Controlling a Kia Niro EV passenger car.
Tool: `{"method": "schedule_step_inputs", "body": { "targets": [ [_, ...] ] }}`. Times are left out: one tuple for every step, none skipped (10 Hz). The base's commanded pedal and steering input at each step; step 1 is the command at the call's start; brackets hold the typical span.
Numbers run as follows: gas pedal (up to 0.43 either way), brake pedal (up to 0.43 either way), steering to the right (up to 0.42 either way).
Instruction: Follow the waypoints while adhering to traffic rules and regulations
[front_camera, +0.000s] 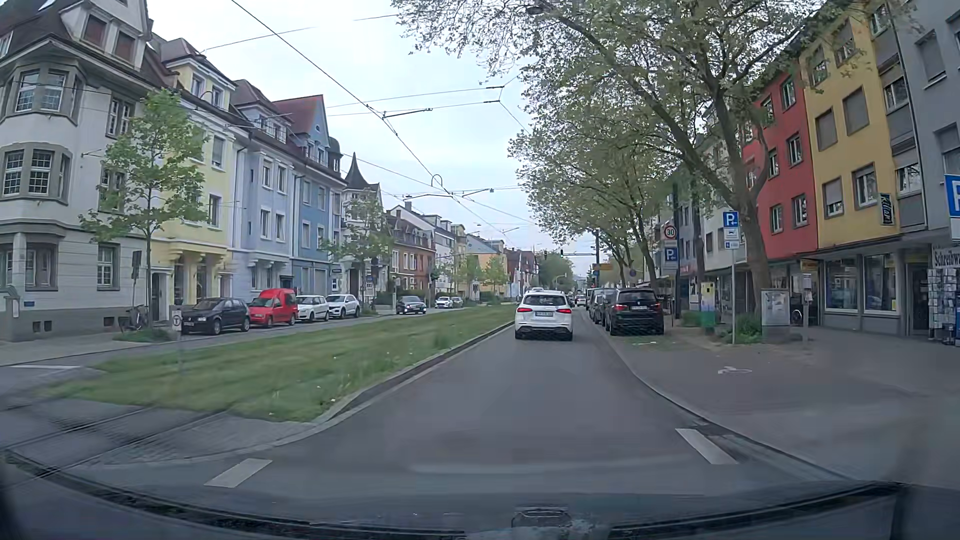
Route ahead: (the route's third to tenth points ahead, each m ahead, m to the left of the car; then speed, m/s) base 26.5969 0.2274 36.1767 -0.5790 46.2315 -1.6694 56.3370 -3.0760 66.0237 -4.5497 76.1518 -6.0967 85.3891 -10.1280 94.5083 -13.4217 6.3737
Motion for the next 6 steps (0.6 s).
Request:
{"method": "schedule_step_inputs", "body": {
  "targets": [
    [0.087, 0.0, 0.004],
    [0.087, 0.0, 0.006],
    [0.087, 0.0, 0.01],
    [0.087, 0.0, 0.016],
    [0.087, 0.0, 0.021],
    [0.087, 0.0, 0.026]
  ]
}}
